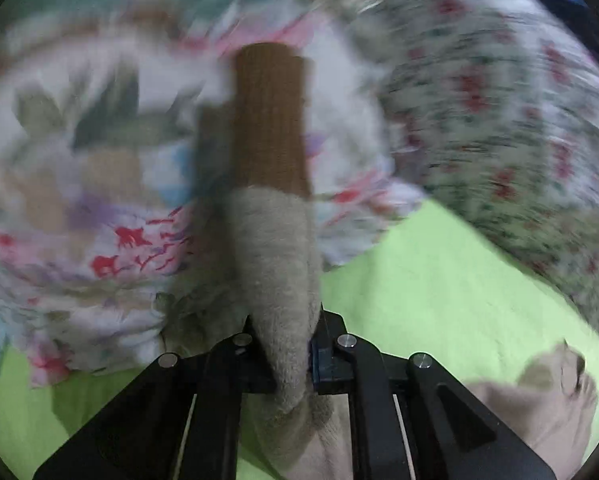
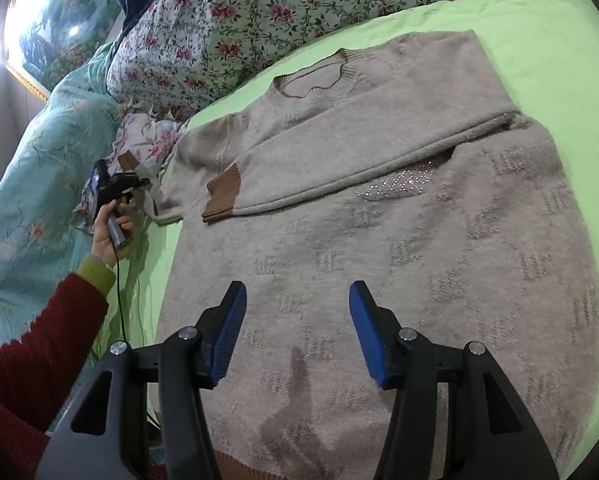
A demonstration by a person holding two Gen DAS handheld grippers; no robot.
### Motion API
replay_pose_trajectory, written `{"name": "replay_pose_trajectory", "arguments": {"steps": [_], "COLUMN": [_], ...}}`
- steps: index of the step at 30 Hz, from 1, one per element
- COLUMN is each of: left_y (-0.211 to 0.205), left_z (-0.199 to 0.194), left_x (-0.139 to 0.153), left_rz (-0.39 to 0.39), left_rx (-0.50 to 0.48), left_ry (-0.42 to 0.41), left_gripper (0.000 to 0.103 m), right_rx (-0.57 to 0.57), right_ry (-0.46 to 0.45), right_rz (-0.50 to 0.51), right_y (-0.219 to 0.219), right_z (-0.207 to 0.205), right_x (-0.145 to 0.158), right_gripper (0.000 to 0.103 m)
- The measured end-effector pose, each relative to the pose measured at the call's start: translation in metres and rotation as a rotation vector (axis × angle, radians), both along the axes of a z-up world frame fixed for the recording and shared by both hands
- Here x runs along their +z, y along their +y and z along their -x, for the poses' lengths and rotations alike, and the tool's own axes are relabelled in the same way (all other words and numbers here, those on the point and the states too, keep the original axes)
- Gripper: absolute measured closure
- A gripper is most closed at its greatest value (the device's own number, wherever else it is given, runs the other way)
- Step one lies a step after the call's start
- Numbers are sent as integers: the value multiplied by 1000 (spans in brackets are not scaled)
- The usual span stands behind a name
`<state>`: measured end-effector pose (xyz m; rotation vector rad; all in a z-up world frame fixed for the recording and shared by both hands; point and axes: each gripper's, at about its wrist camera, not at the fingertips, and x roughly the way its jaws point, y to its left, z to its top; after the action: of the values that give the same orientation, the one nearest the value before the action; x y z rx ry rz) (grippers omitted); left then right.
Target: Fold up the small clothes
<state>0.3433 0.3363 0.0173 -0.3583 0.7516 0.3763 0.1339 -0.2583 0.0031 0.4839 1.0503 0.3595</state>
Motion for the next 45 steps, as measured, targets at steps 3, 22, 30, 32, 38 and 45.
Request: {"name": "replay_pose_trajectory", "arguments": {"steps": [3,22,30,32,38,45], "left_y": [-41,-407,-426,-417,-366,-261], "left_z": [25,45,54,71,115,125], "left_x": [25,-12,-54,-48,-38,-43], "left_rz": [-26,2,0,-7,-11,-34], "left_rx": [-76,-772,-837,-850,-814,-486], "left_ry": [-66,-28,107,83,76,95], "left_gripper": [94,91,40,25,17,16], "right_rx": [-18,-247,-251,-230,-83,147], "right_ry": [-39,-94,-97,-105,-113,-127], "right_rz": [-8,-88,-75,-66,-6,65], "right_y": [-2,-75,-79,-73,-32,39], "right_z": [4,37,33,26,-18,-108], "right_x": [7,24,24,24,19,12], "right_gripper": [48,48,48,48,48,48]}}
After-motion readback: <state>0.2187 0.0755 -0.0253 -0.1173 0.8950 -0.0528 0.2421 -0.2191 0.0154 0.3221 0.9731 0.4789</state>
